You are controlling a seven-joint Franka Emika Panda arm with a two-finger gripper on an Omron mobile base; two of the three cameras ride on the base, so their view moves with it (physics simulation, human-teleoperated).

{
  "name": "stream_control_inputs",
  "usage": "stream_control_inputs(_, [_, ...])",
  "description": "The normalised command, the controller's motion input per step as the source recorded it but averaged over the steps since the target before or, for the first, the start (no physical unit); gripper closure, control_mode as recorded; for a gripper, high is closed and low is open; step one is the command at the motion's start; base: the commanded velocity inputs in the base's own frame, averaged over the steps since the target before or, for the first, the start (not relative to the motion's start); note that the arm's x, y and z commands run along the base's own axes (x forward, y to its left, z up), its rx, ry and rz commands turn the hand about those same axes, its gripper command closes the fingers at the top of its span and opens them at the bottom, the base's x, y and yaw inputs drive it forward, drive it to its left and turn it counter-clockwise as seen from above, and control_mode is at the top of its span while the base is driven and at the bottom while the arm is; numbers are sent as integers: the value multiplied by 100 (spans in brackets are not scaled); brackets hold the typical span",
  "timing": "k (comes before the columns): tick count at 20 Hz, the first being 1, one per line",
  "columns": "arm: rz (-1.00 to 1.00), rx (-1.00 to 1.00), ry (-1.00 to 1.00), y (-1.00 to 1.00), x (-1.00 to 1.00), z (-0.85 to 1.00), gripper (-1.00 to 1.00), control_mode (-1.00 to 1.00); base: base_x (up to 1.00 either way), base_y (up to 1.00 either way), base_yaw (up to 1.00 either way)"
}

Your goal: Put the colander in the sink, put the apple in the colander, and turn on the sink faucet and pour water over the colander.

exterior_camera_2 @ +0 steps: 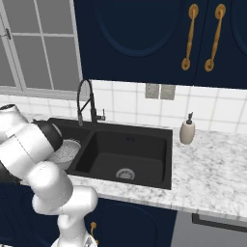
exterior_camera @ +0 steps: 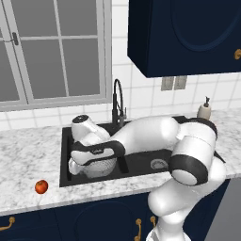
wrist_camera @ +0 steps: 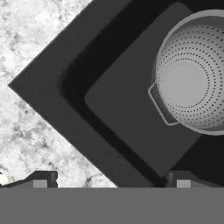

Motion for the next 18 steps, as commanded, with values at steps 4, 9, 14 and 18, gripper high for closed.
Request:
stream_control_inputs(4, [-38,18,-13,21,-83,36,-100,-100,0,0,0])
stream_control_inputs(9, [-24,12,-9,30,-62,37,-100,-100,0,0,0])
stream_control_inputs(14, [-26,1,-3,47,-19,22,-100,-100,0,0,0])
stream_control_inputs(18, [-19,2,1,43,0,19,-100,-100,0,0,0])
